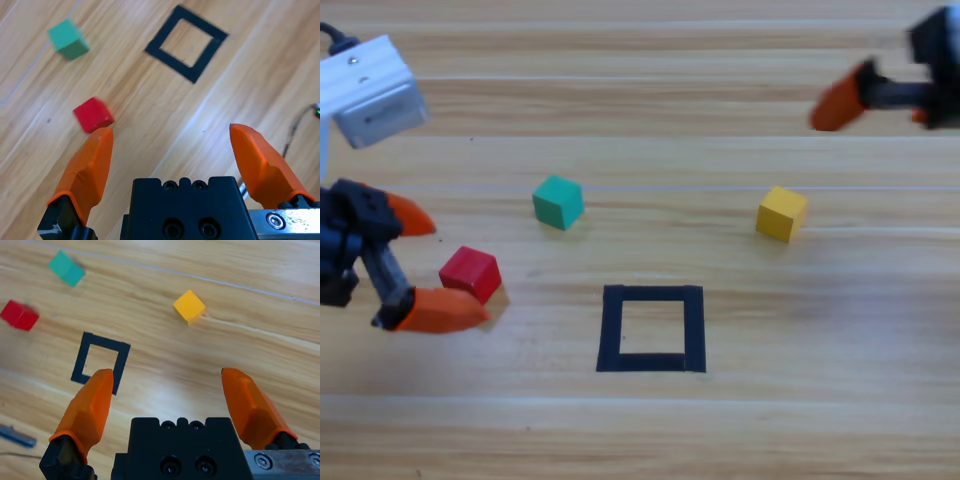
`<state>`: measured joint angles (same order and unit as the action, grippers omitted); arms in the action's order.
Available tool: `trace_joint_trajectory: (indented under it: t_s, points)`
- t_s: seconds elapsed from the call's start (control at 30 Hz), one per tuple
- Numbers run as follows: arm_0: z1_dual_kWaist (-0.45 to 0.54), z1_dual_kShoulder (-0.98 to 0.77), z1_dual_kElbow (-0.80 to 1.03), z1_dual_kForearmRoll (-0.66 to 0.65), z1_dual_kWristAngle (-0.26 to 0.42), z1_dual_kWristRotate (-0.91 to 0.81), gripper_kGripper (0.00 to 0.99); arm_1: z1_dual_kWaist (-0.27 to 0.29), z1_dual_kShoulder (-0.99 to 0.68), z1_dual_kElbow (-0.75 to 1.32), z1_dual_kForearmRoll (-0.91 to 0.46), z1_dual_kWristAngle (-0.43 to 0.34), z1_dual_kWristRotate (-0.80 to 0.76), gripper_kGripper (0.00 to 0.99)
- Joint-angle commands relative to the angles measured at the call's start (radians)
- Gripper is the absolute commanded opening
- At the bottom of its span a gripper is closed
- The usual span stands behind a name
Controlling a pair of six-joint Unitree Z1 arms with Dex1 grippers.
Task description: Stack the blocks in the rectangular block: red at the bottom, yellow in the middle, green on top
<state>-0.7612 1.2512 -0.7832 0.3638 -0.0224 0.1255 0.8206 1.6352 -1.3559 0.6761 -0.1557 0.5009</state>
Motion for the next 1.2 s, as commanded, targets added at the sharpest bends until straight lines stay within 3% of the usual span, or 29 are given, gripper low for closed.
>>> trace_joint_trajectory:
  t_s: [0.03, 0.17, 0.23, 0.37, 0.43, 0.6, 0.73, 1.03, 1.2]
  points:
    - [-0.017, 0.089, -0.128, 0.064, 0.174, -0.204, 0.99, -0.133, 0.324, -0.161, 0.02, 0.024, 0.142, 0.954]
    - [-0.007, 0.208, -0.286, 0.185, 0.239, -0.397, 0.99, -0.175, 0.416, -0.22, 0.019, 0.079, 0.215, 0.954]
    - [0.014, 0.304, -0.375, 0.239, 0.216, -0.437, 0.99, -0.184, 0.454, -0.235, 0.019, 0.125, 0.234, 0.954]
    - [0.022, 0.57, -0.692, 0.583, 0.318, -0.606, 0.99, -0.189, 0.526, -0.269, 0.02, 0.142, 0.266, 0.963]
    - [0.045, 0.657, -0.774, 0.676, 0.335, -0.63, 0.99, -0.192, 0.552, -0.276, 0.02, 0.127, 0.347, 0.969]
    - [0.108, 0.669, -0.74, 0.682, 0.326, -0.632, 0.99, -0.198, 0.614, -0.321, 0.04, 0.053, 0.469, 0.966]
    - [0.152, 0.675, -0.702, 0.672, 0.294, -0.601, 0.99, -0.196, 0.631, -0.321, 0.042, 0.054, 0.516, 0.951]
    - [0.235, 0.609, -0.547, 0.514, 0.125, -0.487, 0.99, -0.198, 0.692, -0.333, 0.046, 0.078, 0.551, 0.945]
    - [0.235, 0.603, -0.487, 0.449, 0.098, -0.458, 0.99, -0.198, 0.72, -0.338, 0.046, 0.09, 0.571, 0.933]
